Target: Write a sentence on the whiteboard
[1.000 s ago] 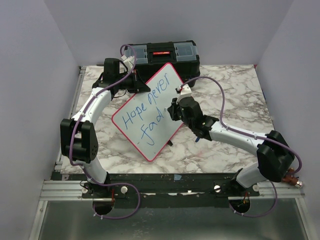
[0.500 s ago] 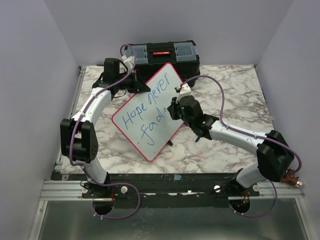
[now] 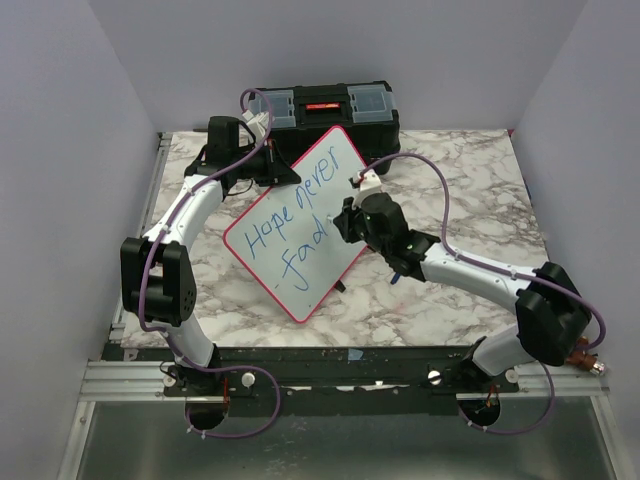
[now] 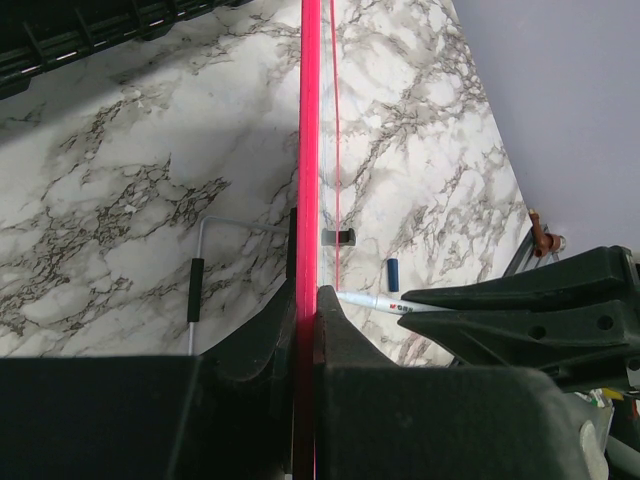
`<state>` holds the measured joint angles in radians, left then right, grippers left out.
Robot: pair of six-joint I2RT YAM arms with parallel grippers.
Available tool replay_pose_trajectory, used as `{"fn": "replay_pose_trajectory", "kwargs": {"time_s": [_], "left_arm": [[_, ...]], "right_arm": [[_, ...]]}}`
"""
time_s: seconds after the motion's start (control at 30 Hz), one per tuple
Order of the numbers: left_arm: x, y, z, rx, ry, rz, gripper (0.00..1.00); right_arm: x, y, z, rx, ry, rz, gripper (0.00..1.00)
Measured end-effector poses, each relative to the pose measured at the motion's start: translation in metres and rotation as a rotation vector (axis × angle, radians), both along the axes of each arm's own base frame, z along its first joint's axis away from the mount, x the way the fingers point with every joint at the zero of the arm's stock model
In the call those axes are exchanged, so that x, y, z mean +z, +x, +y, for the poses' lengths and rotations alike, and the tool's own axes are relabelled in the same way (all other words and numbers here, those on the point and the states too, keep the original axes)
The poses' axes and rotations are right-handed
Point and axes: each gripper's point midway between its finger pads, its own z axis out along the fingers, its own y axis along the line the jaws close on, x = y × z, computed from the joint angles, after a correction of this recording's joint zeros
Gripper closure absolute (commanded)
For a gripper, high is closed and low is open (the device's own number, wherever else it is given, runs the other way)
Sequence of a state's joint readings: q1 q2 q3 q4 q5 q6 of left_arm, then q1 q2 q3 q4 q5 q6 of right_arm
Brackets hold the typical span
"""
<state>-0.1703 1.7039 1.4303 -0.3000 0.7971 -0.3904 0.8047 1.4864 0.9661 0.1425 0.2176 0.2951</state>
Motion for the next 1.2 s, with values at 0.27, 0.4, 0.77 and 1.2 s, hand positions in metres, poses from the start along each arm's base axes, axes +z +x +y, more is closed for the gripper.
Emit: {"fn": "replay_pose_trajectory", "kwargs": {"time_s": [0.27, 0.4, 0.77, 1.2], "left_arm": [[0.0, 0.0, 0.0, 0.0, 0.0, 0.001, 1.0], [0.0, 0.0, 0.0, 0.0, 0.0, 0.0, 1.0], [0.0, 0.0, 0.0, 0.0, 0.0, 0.001, 1.0], [0.0, 0.0, 0.0, 0.0, 0.0, 0.0, 1.0]], "right_arm": [[-0.01, -0.01, -0.003, 0.019, 0.003, 0.024, 0.99], [-0.014, -0.013, -0.006, 0.016, 0.002, 0.034, 0.99], [-0.019, -0.011, -0.015, -0.026, -0.023, 0.035, 0.99], [-0.012, 0.009, -0.022, -0.109, -0.07, 0.002, 0.99]]}}
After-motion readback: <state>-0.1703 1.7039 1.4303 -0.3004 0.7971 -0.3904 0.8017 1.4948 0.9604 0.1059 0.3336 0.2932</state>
